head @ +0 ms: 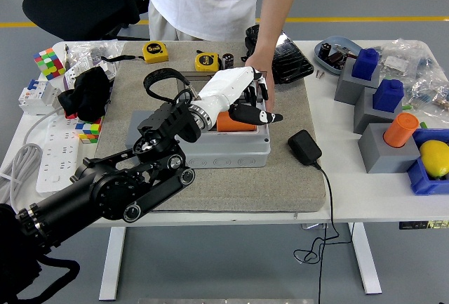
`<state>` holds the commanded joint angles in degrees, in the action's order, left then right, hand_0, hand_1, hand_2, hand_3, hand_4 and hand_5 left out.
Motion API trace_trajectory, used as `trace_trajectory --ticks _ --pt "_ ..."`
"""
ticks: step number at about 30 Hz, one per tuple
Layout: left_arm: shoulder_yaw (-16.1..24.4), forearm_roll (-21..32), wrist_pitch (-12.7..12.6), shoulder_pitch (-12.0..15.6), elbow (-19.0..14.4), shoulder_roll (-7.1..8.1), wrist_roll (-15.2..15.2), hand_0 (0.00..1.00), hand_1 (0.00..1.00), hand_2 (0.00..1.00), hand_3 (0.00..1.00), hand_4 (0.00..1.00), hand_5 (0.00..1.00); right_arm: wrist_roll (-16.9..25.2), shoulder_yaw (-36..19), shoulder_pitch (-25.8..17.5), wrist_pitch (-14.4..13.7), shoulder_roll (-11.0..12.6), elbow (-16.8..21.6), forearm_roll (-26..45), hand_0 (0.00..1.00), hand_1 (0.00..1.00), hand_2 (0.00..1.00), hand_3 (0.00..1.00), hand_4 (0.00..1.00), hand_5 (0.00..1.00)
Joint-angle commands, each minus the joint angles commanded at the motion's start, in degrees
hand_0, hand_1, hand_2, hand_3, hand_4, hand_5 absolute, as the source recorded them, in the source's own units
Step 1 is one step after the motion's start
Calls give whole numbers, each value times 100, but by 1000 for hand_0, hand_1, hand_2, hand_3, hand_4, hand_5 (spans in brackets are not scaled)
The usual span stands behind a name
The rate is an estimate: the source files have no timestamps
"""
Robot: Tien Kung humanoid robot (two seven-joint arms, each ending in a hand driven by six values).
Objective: Fetch the battery,place it into the box,close the lid of the box
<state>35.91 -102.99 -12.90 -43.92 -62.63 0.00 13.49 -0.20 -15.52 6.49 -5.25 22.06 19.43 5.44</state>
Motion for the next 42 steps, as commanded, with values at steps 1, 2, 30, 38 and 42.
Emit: trace_trajectory --ticks 1,2,30,38,42 --pt "10 11 1 7 -21 0 -6 277 440 354 447 971 451 2 -3 -3 1 1 1 -1 577 629 664 569 971 495" --pt "24 21 -1 11 -43 0 -14 277 440 354 447 971 451 2 -4 -3 1 2 2 -2 577 629 664 569 971 495" --pt "852 -145 -171 340 -114 0 -238 799 828 787 791 974 489 3 -36 -18 12 -12 4 -15 577 628 664 569 970 492" --pt "706 -60 48 495 -453 0 76 727 771 738 771 972 489 7 -35 -14 15 -11 6 -27 577 628 664 569 970 492" --pt "614 16 127 584 -723 4 239 654 710 691 763 969 490 3 -25 -18 14 -10 1 -12 577 628 664 569 970 493"
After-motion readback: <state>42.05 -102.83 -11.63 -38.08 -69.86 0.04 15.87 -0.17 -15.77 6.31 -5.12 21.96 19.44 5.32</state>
